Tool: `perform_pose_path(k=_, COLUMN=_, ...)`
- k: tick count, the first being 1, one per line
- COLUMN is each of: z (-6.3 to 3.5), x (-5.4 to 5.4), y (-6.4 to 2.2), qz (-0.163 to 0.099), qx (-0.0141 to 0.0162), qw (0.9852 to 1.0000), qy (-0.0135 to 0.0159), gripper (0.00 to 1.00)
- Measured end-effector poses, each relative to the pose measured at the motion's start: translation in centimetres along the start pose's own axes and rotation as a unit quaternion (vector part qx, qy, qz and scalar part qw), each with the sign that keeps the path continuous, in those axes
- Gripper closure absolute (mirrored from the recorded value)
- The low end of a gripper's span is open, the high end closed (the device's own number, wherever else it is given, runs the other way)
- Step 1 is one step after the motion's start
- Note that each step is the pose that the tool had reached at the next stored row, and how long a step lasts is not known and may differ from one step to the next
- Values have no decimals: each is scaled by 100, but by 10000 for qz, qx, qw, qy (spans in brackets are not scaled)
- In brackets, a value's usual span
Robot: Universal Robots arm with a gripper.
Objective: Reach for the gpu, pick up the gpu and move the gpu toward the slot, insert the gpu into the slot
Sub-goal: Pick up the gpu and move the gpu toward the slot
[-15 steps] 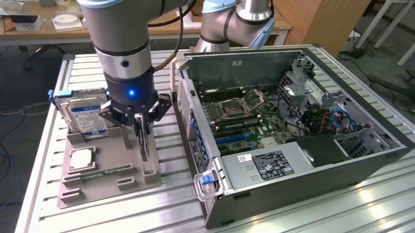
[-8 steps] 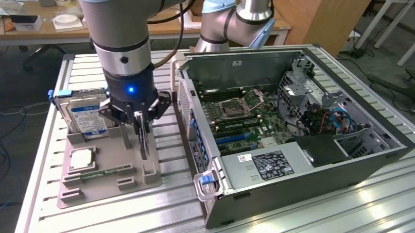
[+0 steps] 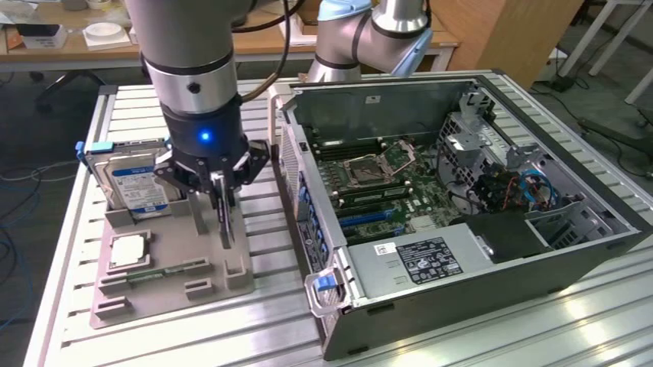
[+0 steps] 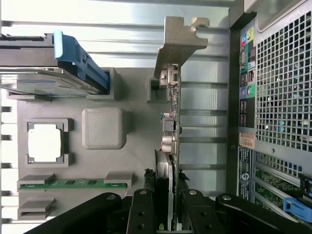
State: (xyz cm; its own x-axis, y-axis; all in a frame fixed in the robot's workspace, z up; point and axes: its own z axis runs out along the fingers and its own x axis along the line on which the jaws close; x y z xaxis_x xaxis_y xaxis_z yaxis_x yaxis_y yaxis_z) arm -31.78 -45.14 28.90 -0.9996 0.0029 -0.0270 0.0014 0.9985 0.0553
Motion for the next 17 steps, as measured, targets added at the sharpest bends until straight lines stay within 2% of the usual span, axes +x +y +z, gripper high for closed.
perform_pose_path(k=17, z=-152, x=-4, y=8, qz=0, qx=-7, qw=10000, qy=0, gripper=73)
